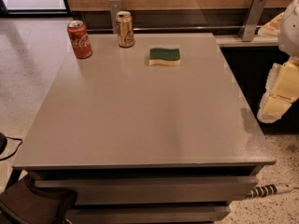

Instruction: Pick sponge

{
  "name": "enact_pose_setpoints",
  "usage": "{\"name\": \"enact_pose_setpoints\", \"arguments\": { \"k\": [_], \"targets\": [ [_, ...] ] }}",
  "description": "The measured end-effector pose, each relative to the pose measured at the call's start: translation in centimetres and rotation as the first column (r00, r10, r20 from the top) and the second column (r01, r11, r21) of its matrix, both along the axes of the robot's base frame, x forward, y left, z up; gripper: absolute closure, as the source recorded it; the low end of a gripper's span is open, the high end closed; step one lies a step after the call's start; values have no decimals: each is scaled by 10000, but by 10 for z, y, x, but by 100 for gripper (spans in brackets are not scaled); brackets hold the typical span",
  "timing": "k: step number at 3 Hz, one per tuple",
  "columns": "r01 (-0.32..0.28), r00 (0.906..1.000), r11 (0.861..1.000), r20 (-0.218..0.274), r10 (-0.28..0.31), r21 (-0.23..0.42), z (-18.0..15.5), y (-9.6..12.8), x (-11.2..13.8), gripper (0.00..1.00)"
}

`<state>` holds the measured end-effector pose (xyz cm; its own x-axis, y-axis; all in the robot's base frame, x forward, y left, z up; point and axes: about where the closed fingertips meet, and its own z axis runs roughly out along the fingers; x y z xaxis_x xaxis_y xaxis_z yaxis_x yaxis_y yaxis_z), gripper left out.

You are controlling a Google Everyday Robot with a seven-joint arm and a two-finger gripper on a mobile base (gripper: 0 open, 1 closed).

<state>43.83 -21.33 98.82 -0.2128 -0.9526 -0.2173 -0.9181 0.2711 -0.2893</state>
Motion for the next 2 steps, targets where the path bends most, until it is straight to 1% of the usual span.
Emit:
{"name": "enact_pose_setpoints", "arguments": {
  "k": [1, 2],
  "targets": [
    [91, 9999, 9999, 100, -92, 85, 0, -1, 4, 0],
    [510, 9971, 9975, 534, -536, 494, 1, -5, 22, 0]
  ]
}}
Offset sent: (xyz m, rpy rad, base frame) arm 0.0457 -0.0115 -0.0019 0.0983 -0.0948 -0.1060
